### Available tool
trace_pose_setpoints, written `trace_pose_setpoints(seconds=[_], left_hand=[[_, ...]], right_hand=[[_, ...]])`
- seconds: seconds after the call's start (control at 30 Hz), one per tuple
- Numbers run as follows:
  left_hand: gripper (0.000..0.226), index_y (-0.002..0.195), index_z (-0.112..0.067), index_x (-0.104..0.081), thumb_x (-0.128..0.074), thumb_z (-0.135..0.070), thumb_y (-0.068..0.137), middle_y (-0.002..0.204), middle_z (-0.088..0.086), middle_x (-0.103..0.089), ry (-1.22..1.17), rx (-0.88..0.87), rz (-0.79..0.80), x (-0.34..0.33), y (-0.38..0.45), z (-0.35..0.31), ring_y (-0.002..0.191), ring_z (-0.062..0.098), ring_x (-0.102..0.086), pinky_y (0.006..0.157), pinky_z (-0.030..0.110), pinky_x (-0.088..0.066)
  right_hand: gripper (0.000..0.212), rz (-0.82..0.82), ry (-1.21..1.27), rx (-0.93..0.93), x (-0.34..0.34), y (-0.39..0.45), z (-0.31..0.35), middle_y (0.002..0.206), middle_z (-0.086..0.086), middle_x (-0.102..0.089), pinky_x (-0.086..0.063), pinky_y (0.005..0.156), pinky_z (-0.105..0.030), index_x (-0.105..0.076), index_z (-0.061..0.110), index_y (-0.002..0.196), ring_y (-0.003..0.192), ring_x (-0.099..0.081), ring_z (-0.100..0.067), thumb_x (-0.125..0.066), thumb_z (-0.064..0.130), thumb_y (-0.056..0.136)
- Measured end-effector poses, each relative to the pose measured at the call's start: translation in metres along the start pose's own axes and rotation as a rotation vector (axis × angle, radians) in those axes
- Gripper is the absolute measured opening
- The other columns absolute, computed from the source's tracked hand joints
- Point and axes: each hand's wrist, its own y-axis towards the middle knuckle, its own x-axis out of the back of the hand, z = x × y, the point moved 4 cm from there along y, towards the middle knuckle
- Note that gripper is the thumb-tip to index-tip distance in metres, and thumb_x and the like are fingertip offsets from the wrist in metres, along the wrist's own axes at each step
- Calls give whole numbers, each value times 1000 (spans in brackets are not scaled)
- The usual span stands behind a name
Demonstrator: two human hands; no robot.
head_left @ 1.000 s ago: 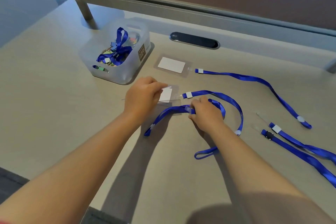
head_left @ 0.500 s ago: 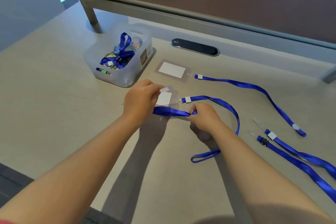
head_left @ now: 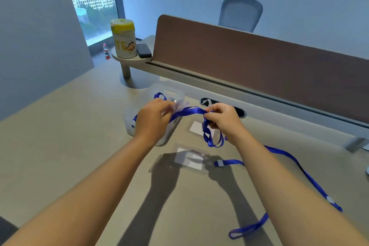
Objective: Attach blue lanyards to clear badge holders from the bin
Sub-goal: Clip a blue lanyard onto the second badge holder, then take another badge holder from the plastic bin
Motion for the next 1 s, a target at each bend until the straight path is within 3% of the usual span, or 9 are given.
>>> trace_pose_setpoints(seconds=[0.13,0.27,0.33,0.53,0.67,0.73,0.83,0.9,1.0], left_hand=[[16,94,-5,-66,-57,-5,81,94,22,-67,-7,38,-21,29,36,37,83,35,-59,72,40,-48],[20,100,-8,-65,-56,-7,81,93,21,-67,0,43,-13,45,68,76,79,27,-56,69,35,-45],[22,103,-8,-64,-55,-8,82,95,21,-66,12,47,-9,50,82,96,78,21,-52,68,31,-42],[22,101,-8,-64,-56,-8,81,95,19,-67,2,62,13,51,100,140,79,18,-49,65,24,-38],[18,98,-6,-65,-57,-7,81,93,20,-67,-2,55,28,47,103,151,77,18,-49,59,18,-35],[19,98,-6,-65,-58,-8,81,93,20,-67,-5,54,35,45,105,154,77,21,-51,62,19,-36],[19,98,-5,-65,-57,-9,81,94,21,-67,-8,44,50,40,103,154,78,18,-48,60,15,-35],[20,99,-4,-64,-57,-10,82,94,21,-67,6,43,68,36,101,153,79,17,-48,63,21,-36],[21,101,-6,-64,-57,-9,82,93,21,-67,14,34,87,30,97,148,78,17,-48,63,23,-36]], right_hand=[[27,-59,18,-16,-32,40,23,67,-2,-52,-44,42,-8,-49,18,66,58,-48,-11,-53,-2,83],[26,-72,-96,-79,-66,85,32,66,-3,-52,-44,63,-31,-49,17,64,63,-48,-18,-53,-2,81],[26,-43,-244,-103,-84,105,32,64,-6,-52,-41,66,-35,-47,14,59,65,-47,-21,-52,-2,79],[34,132,-698,-176,-137,141,19,60,-5,-40,-29,50,-28,-34,13,54,59,-39,-22,-51,6,82],[33,117,-480,-126,-158,152,13,68,-1,-48,-37,63,-29,-40,19,59,69,-46,-21,-57,5,83],[29,85,-264,-140,-161,154,7,67,2,-47,-44,66,-31,-45,21,63,64,-48,-17,-59,5,82],[12,118,-154,-179,-163,150,-5,82,0,-52,-45,83,-36,-53,19,82,85,-52,-21,-61,9,83],[21,194,-264,-203,-163,143,-10,100,-6,-55,-45,87,-35,-56,11,105,93,-51,-21,-60,13,85],[30,199,-491,-162,-155,131,-9,120,-18,-60,-46,81,-32,-56,5,115,101,-58,-28,-56,15,87]])
